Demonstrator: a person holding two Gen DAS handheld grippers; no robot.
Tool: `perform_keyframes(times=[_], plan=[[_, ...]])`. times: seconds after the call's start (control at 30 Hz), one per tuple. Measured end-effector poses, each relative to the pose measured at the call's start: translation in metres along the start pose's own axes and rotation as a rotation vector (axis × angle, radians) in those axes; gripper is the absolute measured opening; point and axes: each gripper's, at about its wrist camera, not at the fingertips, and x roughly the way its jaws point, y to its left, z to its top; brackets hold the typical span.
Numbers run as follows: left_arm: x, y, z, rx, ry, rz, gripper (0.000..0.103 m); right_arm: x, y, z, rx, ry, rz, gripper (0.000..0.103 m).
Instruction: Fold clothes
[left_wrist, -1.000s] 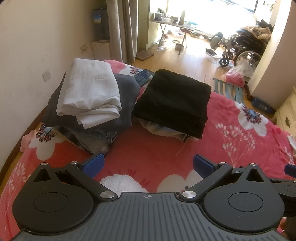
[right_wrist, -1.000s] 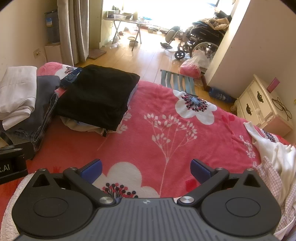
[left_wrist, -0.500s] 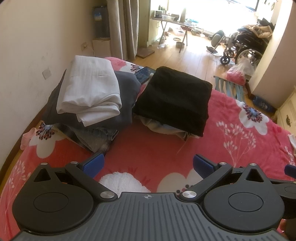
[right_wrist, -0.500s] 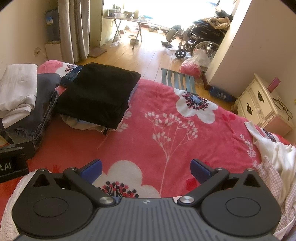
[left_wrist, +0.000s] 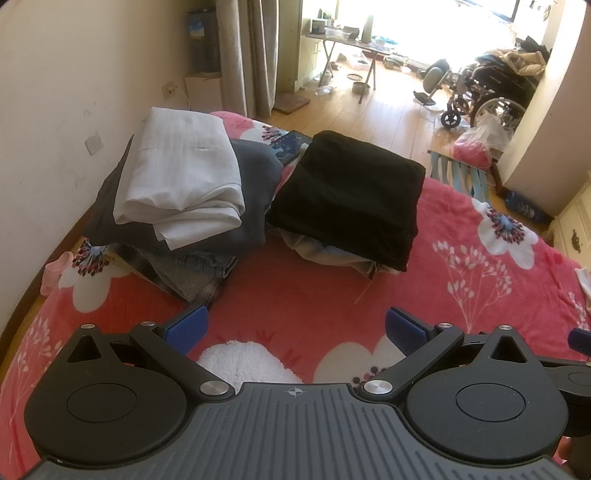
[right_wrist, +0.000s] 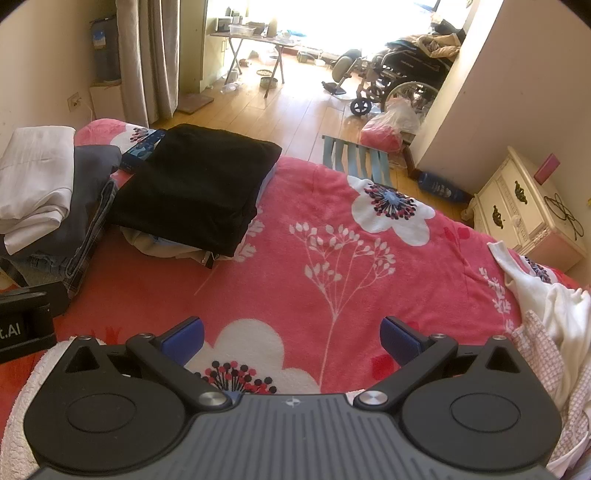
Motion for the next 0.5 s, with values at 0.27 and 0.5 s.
perform_keyframes(times=[0.27, 0.5], plan=[[0.0, 0.0004, 0.0005, -0.001, -0.001, 0.0, 0.103, -0.0003, 0.0009, -0.0001, 0.0, -0.003, -0.001, 0.103], [0.0002, -0.0004, 0.0005, 0.003, 0.001, 0.004, 0.103, -0.0009, -0.0005, 0.0003, 0.002, -0.002, -0.001, 0.103]])
